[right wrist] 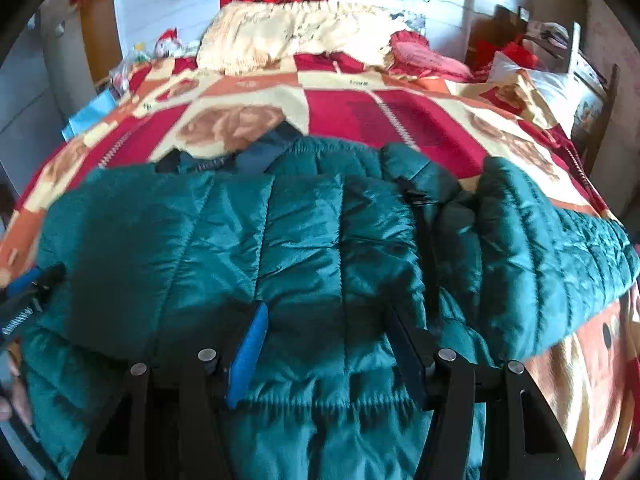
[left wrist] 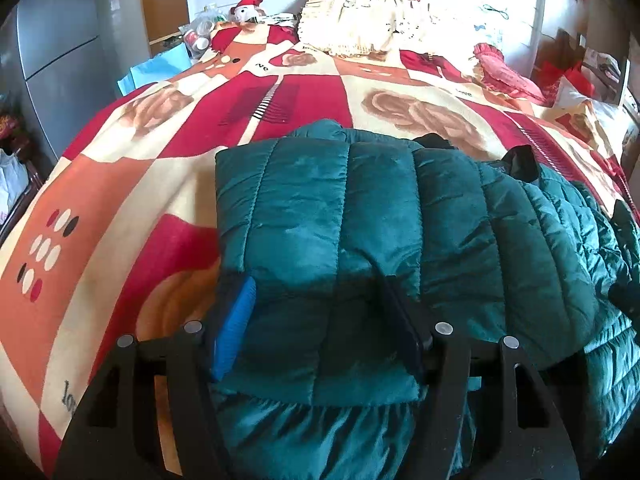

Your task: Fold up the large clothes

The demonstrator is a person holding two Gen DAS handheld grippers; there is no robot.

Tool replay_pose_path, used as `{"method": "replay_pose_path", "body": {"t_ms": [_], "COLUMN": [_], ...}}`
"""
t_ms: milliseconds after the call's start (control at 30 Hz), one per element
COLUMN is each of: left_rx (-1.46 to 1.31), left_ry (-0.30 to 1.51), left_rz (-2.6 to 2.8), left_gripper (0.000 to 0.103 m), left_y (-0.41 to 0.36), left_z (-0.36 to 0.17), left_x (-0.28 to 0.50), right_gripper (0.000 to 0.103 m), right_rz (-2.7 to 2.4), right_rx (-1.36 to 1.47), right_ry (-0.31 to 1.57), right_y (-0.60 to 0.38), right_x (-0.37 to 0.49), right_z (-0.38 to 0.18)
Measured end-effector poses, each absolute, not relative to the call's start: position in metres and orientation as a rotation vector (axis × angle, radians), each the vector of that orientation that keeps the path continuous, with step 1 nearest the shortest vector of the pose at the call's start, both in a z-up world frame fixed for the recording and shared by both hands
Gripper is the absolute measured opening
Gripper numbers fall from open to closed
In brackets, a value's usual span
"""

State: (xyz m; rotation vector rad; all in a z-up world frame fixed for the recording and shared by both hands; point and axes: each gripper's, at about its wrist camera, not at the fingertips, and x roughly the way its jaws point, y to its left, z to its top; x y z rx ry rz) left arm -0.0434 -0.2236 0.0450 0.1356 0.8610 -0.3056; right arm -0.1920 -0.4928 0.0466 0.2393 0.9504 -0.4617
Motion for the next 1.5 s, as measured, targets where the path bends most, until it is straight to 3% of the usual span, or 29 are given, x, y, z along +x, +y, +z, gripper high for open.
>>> {"method": "replay_pose_path", "body": {"t_ms": [267,533,1033,1500], "left_rx": [0.093,0.103,0.088,0.093], "left_ry": [0.844,0.809,0.797,0.805], "left_rz": [-0.354,-0.389,-0.447,-0.467], "left_gripper": [0.065,0.065,0.065,0.065], "left_y": [-0.218,-0.220,-0.238,-0.251], "left_z": [0.067,0.086,0.100,0.101], "left_x": [-0.064,-0.089,-0.127,-0.144], "right_gripper": [0.059,0.065,0.074,0.075], "right_rz": [-0.444,-0.471,-0.437,-0.440], "right_rx": [0.236,0.202,0.219,0.212], "right_ry": [0.899,0.998,0.897,0.884], "right_y": [-0.484,-0.486,-0.467,-0.466], "right_x": [-0.190,-0.173,-0.239,-0.257], "right_z": [0.066,0.030,0.083,0.087]}}
